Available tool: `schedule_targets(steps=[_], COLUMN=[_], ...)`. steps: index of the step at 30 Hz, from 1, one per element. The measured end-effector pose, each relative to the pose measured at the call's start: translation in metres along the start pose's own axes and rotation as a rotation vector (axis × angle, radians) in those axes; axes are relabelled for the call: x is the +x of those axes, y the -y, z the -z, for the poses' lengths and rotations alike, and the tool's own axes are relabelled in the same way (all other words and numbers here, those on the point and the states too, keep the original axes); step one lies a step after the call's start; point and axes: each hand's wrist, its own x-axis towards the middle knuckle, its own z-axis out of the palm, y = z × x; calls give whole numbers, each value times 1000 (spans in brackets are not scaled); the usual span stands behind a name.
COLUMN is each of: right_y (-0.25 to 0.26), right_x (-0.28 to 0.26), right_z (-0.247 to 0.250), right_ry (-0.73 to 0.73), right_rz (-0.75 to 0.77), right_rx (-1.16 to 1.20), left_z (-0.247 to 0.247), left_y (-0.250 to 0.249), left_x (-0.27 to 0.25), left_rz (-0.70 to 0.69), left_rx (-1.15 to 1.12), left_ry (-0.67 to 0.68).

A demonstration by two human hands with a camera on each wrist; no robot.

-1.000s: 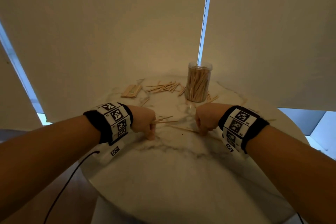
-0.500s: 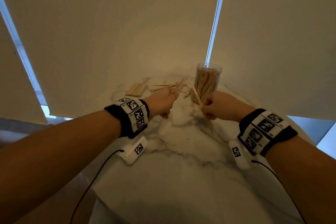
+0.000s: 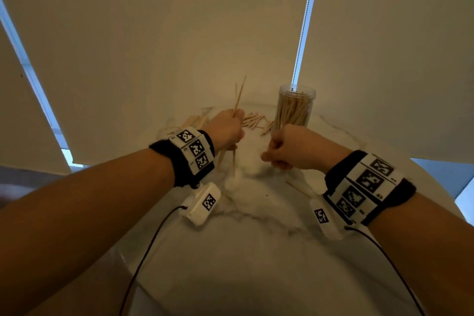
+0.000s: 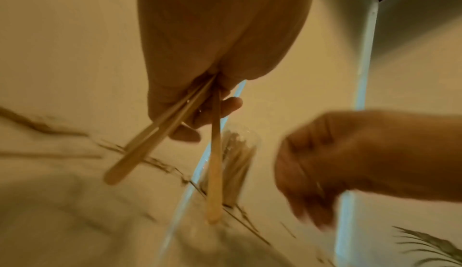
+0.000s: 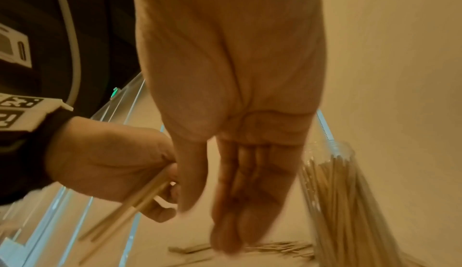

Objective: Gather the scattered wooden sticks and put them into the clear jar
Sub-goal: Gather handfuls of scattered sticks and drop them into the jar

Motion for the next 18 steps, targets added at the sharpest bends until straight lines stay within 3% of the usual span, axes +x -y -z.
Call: schedule_targets(steps=[4,9,14,18], right_y=[-23,-31,-31,-32], right_x=[-1,0,8,11], right_z=[-5,-10,-13,-15], right_ry=[136,264,346,250], right_rz=[-155,-278,-285,-287], right_rx=[-200,-380,-370,-395], left_z=[52,110,116,114], left_y=[12,36,57,66], left_x=[17,32,29,29], left_rz=[85,109,286,333], left_rx=[-5,608,1273,1274], left_ry=[33,86,168,213])
